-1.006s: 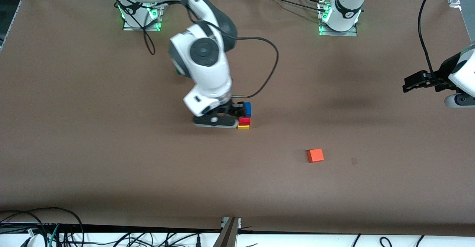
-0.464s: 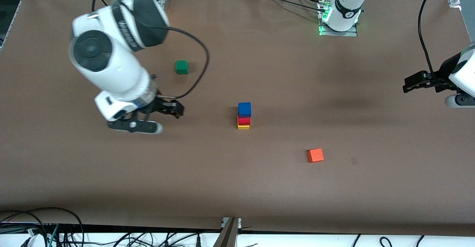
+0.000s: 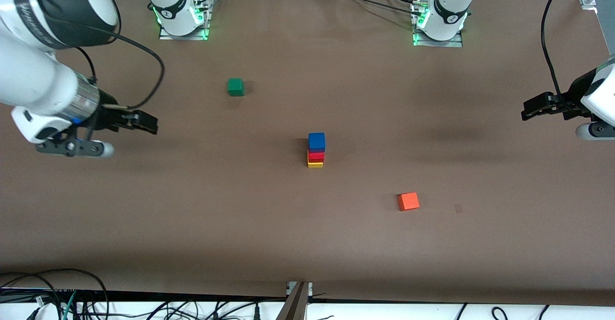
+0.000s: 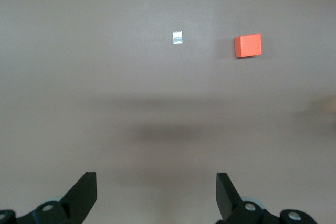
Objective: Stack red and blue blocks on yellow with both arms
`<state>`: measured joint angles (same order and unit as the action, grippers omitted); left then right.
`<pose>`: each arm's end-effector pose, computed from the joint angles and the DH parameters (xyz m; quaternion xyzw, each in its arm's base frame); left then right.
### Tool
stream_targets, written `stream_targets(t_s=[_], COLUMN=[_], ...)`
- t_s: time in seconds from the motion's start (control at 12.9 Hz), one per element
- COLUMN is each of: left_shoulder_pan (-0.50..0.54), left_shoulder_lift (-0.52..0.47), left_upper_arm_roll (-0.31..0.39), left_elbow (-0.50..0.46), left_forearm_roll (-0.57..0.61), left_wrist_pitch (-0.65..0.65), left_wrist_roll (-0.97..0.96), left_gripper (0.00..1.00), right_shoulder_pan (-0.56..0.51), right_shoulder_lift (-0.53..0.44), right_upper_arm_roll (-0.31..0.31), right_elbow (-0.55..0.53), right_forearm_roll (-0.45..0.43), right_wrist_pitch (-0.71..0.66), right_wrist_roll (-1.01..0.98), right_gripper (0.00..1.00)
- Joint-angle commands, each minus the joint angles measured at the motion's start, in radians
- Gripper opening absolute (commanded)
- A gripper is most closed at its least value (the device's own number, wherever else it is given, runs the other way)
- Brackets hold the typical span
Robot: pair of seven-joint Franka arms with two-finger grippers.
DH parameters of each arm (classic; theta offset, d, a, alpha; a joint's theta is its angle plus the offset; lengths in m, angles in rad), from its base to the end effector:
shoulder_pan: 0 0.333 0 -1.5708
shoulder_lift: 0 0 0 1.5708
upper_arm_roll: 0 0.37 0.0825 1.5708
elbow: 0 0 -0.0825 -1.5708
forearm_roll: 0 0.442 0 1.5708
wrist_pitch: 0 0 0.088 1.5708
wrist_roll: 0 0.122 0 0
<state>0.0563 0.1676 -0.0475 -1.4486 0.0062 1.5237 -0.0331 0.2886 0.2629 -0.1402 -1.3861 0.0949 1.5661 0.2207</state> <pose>0.6646 0.0093 0.6169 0.9987 0.0211 -0.0461 0.0003 0.6885 0.1275 0.5894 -0.9981 0.0361 0.0449 0.0213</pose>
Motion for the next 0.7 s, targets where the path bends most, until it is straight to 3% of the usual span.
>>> stream_targets(t_s=[0.0,0.23,0.62], left_shoulder_pan=[0.008,0.01,0.01], left_shoulder_lift=[-0.003,-0.003,-0.003], left_upper_arm_roll=[-0.003,-0.003,-0.003], left_elbow=[-0.001,-0.001,-0.001], left_forearm_roll=[-0.02,-0.022,-0.022], left_wrist_pitch=[0.006,0.006,0.006], left_wrist_roll=[0.024,0.024,0.024], left_gripper=[1.0,1.0,1.0], right_shoulder_pan=[-0.037,-0.054,-0.055], right_shoulder_lift=[-0.198,-0.295,-0.275], right_upper_arm_roll=[-0.006,0.005,0.002], right_elbow=[-0.267,-0.395,-0.346], right_forearm_roll=[-0.02,-0.078,-0.09], right_wrist_pitch=[0.084,0.143,0.134], right_wrist_roll=[-0.082,-0.107,-0.222], right_gripper=[1.0,1.0,1.0])
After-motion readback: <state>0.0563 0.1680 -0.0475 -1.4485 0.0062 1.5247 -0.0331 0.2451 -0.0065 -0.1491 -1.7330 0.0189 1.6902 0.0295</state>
